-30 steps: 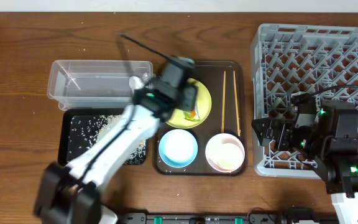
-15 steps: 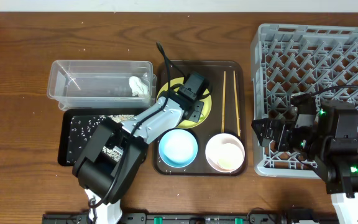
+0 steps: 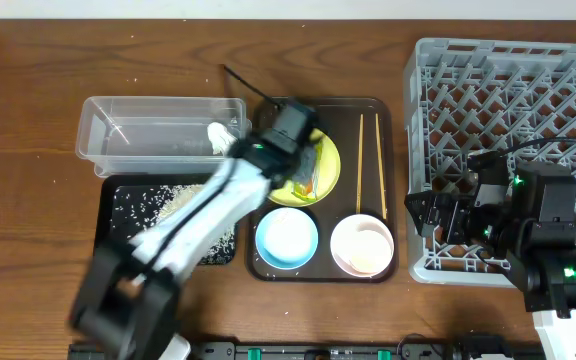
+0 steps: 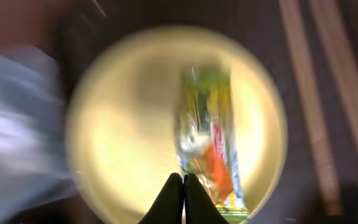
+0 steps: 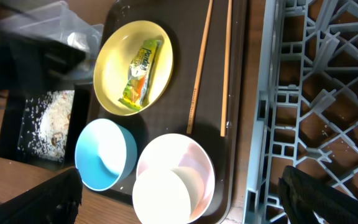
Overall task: Sort waste into correct bins and load items into the dishwasher rack
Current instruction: 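Reach the left gripper to the green snack wrapper and pinch it, then carry the wrapper left and release it into the clear bin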
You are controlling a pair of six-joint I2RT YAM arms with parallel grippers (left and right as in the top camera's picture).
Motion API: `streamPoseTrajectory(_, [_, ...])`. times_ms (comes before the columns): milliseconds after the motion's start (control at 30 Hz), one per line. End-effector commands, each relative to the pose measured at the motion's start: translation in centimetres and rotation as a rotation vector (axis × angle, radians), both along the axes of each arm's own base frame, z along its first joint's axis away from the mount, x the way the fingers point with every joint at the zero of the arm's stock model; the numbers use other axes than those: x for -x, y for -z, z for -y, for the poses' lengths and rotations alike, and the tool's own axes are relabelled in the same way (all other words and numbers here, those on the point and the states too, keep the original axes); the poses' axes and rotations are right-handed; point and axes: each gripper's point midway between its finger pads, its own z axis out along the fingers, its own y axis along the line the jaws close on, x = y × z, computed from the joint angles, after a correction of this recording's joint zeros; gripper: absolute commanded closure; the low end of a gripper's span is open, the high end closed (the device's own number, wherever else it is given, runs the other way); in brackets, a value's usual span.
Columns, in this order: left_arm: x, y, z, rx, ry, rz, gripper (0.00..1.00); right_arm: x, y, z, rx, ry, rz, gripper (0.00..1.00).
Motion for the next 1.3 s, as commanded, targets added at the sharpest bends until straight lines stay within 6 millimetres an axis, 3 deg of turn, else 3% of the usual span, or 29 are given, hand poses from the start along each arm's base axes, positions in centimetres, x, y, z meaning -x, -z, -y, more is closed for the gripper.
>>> streamPoseTrajectory(0, [-1.7, -5.6, -4.4, -0.001, -0.137, 0.134, 0.94, -0.1, -0.7, 0.1, 0.005, -0.005, 0.023, 0.01])
streamPoseTrajectory(100, [-1.9, -5.6, -6.2, 0.025, -0.174, 0.105, 0.94, -0.1, -0.7, 0.1, 0.005, -0.005, 0.024, 0.01])
streamPoseTrajectory(167, [-1.4, -4.8, -4.4, 0.122, -0.106, 0.037, 0.93, -0.2, -0.7, 0.1, 0.005, -0.005, 0.024, 0.01])
streamPoseTrajectory(267, [-0.7, -3.5, -1.9, 0.172, -0.03, -0.023, 0.56, -0.2, -0.7, 0.1, 0.005, -0.005, 0.025, 0.01])
streamPoseTrajectory(367, [0.1, -0.9, 0.6, 0.124, 0.059, -0.067, 0.37, -0.1, -0.7, 0.1, 0.005, -0.005, 0.021, 0.01])
streamPoseTrajectory(433, [0.5, 1.5, 1.6, 0.055, 0.083, -0.095, 0.29, 0.0, -0.6, 0.1, 0.005, -0.005, 0.016, 0.01])
streamPoseTrajectory(567, [0.7, 6.2, 2.1, -0.077, 0.091, -0.14, 0.28, 0.1, -0.6, 0.1, 0.005, -0.005, 0.013, 0.01])
streamPoseTrajectory(767, [0.7, 11.4, 2.4, -0.118, 0.092, -0.215, 0.26, 0.1, -0.6, 0.1, 0.007, -0.008, 0.015, 0.01])
streamPoseTrajectory(867, [1.3, 12.8, 2.7, -0.116, 0.106, -0.254, 0.27, 0.0, -0.6, 0.1, 0.007, -0.008, 0.016, 0.01])
streamPoseTrajectory(933, [1.7, 13.2, 3.2, -0.094, 0.121, -0.278, 0.4, 0.0, -0.6, 0.1, 0.007, -0.008, 0.017, 0.01])
streamPoseTrajectory(1067, [1.7, 12.3, 3.3, -0.08, 0.116, -0.268, 0.94, 0.0, -0.6, 0.1, 0.007, -0.008, 0.017, 0.01])
streamPoseTrajectory(1133, [1.4, 11.0, 3.4, -0.064, 0.116, -0.244, 0.94, 0.0, -0.6, 0.1, 0.007, -0.008, 0.016, 0.01])
streamPoseTrajectory(1267, [0.7, 5.2, 3.0, -0.027, 0.098, -0.147, 0.94, 0.0, -0.6, 0.1, 0.007, -0.008, 0.015, 0.01])
